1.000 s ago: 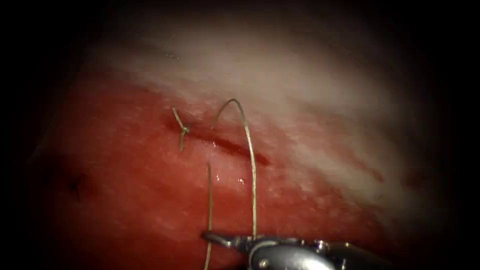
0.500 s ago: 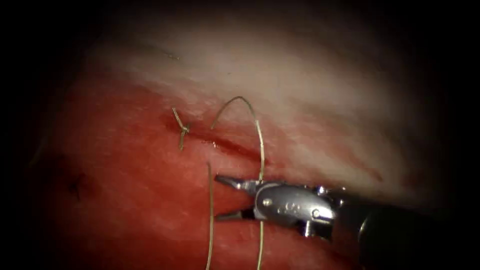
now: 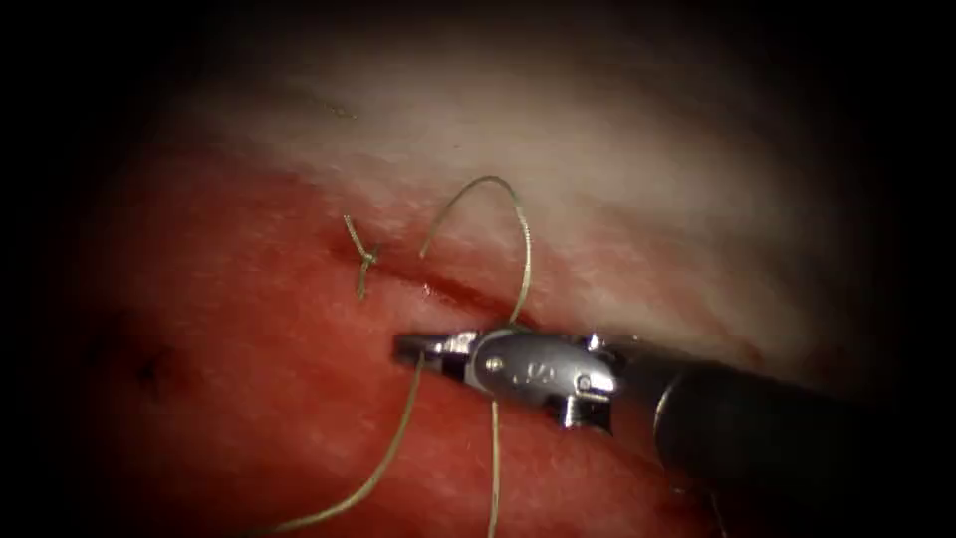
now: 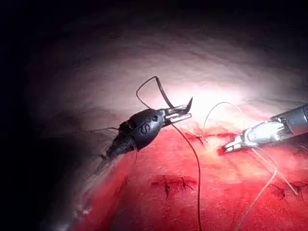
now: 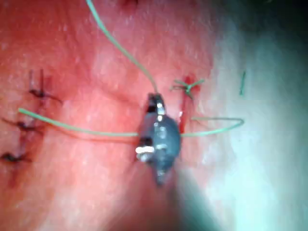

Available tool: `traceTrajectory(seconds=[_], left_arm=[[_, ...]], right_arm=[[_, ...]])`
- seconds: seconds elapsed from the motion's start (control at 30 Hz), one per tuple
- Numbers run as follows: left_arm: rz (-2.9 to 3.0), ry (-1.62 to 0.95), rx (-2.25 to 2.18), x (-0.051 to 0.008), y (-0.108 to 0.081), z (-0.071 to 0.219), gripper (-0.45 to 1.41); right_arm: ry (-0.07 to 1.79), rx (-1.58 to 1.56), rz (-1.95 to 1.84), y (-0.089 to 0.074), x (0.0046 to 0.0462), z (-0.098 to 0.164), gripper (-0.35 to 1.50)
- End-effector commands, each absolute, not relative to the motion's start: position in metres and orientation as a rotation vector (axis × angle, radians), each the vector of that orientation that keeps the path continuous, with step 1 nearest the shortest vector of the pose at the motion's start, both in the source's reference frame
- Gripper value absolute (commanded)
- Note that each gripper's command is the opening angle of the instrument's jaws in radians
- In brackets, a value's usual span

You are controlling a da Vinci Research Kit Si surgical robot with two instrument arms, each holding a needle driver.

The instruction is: Wound Closure

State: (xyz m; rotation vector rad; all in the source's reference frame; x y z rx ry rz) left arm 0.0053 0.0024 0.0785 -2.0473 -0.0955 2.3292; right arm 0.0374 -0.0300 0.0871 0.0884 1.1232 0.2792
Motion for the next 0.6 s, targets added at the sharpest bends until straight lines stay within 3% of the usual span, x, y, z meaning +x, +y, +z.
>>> traceTrajectory(seconds=[0.03,0.27,0.6], left_arm=[[2.332,-0.096,-2.05,0.0049,0.003,0.079,-0.45],[2.351,-0.125,-2.029,0.004,0.002,0.08,-0.45],[2.357,-0.13,-2.031,0.004,0.002,0.08,-0.45]], right_arm=[[1.131,0.105,0.283,-0.031,0.0374,0.087,-0.35],[1.167,0.142,0.242,-0.035,0.0356,0.083,-0.35],[1.192,0.189,0.179,-0.041,0.0373,0.076,-0.35]])
